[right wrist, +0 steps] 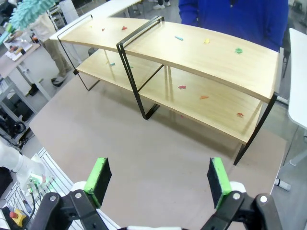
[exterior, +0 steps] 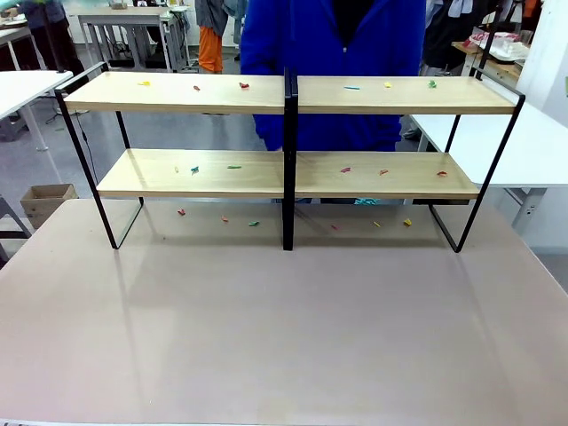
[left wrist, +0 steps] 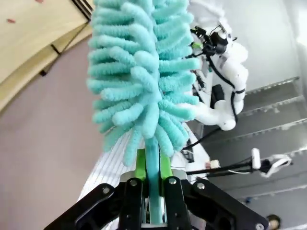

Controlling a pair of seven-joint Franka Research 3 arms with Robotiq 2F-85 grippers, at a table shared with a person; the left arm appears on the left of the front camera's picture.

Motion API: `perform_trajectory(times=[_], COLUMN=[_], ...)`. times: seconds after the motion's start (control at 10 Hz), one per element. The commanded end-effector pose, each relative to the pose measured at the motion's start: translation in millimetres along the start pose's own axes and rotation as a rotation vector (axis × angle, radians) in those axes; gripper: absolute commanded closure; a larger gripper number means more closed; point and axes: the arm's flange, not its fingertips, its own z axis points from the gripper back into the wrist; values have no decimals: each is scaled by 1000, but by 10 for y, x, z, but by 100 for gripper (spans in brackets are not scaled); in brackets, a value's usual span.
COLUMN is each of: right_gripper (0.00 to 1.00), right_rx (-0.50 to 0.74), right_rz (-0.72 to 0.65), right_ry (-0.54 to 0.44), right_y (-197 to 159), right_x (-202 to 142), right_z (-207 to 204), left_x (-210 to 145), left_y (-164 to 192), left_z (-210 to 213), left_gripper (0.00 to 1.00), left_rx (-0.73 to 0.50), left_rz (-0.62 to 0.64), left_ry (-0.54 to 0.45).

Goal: Clean the shelves.
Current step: Pick up the Duster when the human hands it over.

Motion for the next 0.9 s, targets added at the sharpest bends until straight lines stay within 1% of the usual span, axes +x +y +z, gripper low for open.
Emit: perform_trajectory(times=[0.0, 0.1, 0.2, 0.3, 0.4, 0.5, 0.6, 0.7, 0.8], right_gripper=[0, 0, 0, 0, 0, 0, 0, 0, 0], right_rx=[2, 2, 2, 2, 2, 2, 2, 2, 2], right_rz=[-1, -1, -1, -1, -1, -1, -1, -1, -1], right_ry=[1, 1, 1, 1, 1, 1, 1, 1, 1], right_y=[1, 1, 1, 1, 1, 1, 1, 1, 1], right_x=[-1, -1, -1, -1, -1, -1, -1, -1, -1], right_z=[7, 7, 7, 7, 7, 7, 7, 7, 7], left_x=[-374, -604, -861, -1094, -1371, -1666, -1962, -2091, -1749], left_y=[80, 118, 188, 223, 253, 285, 292, 355, 331], left_z=[321, 571, 811, 1019, 1192, 1304, 1341, 1378, 1531], left_gripper=[100, 100, 100, 100, 100, 100, 100, 100, 100], left_rx=[96, 193, 281, 323, 392, 486, 594, 662, 497], left_rz=[-125, -143, -123, -89, -26, 3, -9, -43, 5], left_ry=[-120, -176, -242, -291, -330, -344, -318, -294, -336])
